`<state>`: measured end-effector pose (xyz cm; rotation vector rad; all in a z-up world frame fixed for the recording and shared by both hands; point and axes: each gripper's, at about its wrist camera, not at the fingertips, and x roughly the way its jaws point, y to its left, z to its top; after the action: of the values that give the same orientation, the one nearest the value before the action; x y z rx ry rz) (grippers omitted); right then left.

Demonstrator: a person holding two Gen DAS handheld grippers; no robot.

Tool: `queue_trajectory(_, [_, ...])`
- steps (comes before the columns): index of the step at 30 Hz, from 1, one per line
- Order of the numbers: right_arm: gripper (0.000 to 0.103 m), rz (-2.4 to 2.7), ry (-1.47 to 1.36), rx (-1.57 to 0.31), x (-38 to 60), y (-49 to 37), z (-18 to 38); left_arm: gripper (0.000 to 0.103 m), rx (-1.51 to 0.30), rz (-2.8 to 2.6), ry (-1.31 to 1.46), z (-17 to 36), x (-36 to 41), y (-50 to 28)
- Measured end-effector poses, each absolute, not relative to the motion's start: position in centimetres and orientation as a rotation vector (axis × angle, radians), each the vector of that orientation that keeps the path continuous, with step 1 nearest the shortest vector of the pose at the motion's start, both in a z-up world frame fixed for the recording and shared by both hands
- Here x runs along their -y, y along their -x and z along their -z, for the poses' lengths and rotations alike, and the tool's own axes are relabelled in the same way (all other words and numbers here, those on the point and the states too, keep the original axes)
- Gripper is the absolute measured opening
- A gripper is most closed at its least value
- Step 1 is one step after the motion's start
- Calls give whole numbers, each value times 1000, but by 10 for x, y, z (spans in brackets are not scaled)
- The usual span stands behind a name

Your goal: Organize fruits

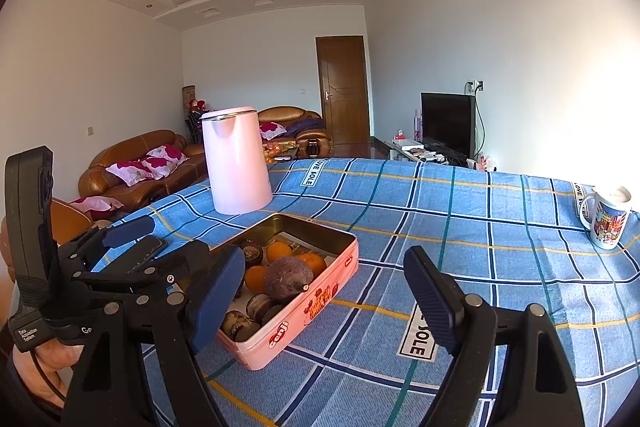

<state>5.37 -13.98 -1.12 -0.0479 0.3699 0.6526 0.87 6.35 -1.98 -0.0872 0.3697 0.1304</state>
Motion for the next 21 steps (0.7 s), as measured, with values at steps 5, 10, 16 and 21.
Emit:
queue_trajectory(5, [83, -648, 48, -372, 142, -54, 12, 102, -363, -137, 81, 19, -63, -8])
queue_trajectory(10, [83, -640, 39, -367, 147, -53, 11, 102, -348, -138, 71, 16, -60, -5])
queue_trajectory(16, [83, -636, 35, -368, 150, -54, 12, 103, -349, -141, 61, 15, -54, -6])
queue_trajectory(21, [83, -636, 37, -370, 151, -54, 13, 103, -352, -147, 56, 17, -54, -7])
